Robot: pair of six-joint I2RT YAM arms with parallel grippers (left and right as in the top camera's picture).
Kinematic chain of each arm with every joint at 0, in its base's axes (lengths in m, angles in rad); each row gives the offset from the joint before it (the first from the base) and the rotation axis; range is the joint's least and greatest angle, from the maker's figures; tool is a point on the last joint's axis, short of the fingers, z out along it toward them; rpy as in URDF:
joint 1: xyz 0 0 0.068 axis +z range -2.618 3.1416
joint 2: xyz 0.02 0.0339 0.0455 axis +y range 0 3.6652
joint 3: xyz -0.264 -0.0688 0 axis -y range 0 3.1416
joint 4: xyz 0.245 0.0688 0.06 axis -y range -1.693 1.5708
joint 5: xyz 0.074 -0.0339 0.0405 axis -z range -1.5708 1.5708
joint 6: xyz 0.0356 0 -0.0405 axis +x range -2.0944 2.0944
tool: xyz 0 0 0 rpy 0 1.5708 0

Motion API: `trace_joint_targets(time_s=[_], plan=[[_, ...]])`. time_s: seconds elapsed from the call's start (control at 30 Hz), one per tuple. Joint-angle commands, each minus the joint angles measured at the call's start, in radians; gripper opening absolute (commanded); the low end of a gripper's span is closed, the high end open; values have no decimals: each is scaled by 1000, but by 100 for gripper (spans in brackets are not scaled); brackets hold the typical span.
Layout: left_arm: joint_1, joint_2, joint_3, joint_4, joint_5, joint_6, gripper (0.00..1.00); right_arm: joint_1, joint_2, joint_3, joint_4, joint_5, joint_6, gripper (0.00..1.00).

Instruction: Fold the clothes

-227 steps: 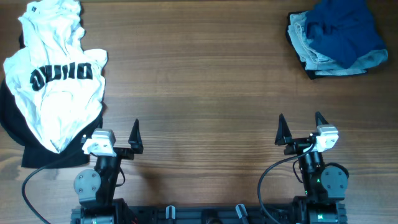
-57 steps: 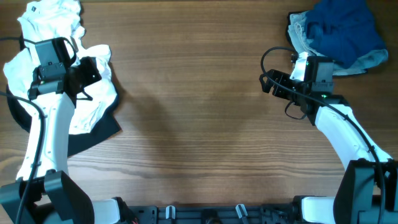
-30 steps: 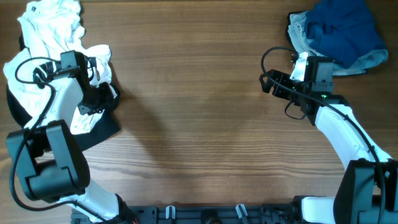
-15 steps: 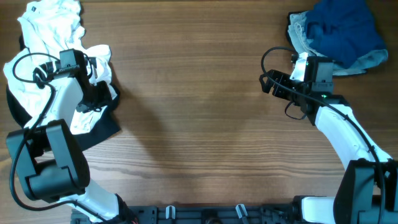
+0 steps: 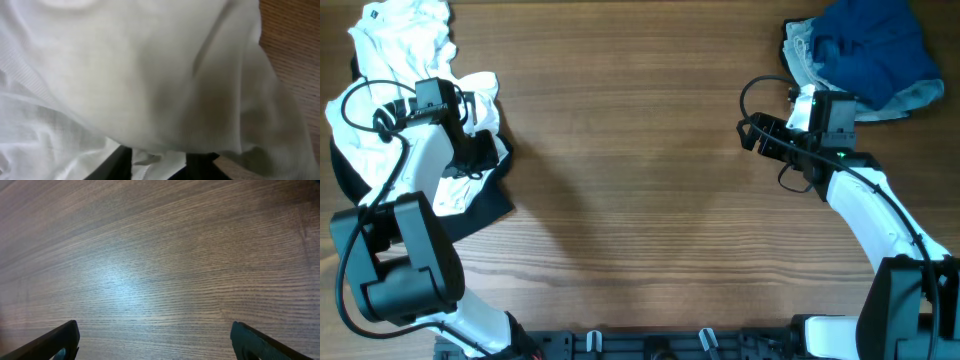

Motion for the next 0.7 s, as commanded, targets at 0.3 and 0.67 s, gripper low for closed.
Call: trace_joint_targets(time_s=[0.3, 0.67], plan=[[2, 14, 16, 3, 16, 5, 22, 4, 14, 21, -1, -23, 5, 97], [2, 51, 14, 3, 16, 5, 28, 4, 14, 21, -1, -23, 5, 97]])
